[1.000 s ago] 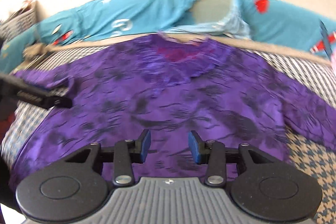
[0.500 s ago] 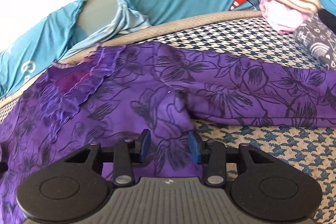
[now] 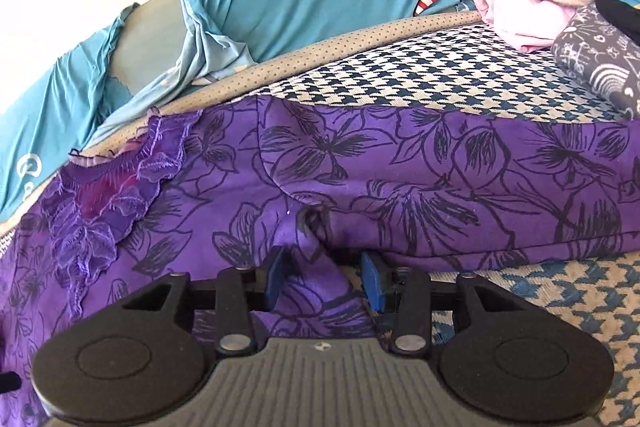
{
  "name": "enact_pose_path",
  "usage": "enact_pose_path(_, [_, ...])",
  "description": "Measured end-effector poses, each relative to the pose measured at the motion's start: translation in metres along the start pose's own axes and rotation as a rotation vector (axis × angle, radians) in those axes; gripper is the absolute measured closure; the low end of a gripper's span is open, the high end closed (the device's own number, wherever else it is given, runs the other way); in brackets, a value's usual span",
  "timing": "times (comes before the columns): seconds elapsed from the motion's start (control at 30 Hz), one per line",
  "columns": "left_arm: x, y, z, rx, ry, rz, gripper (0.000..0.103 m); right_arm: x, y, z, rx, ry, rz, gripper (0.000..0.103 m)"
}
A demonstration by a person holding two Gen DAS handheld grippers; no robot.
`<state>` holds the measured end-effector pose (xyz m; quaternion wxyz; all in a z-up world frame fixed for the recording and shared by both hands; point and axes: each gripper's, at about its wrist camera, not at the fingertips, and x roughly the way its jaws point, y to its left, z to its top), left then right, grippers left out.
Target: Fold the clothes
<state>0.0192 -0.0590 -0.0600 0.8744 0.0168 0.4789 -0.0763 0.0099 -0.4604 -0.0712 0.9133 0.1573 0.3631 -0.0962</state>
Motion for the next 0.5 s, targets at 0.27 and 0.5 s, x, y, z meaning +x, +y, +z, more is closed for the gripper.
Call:
enact_pose_path(0.27, [0.013,-0.005,-0.005,0.048,0.035,0.049,0.0,0.003,0.006,-0.002,-0.048,-0.032,-0.03,0.095])
enact_pose_path(0.5, [0.014,-0.004,-0.009,0.063,0.014,0.056,0.0,0.002,0.002,0.001,-0.036,-0.057,-0.082,0.099])
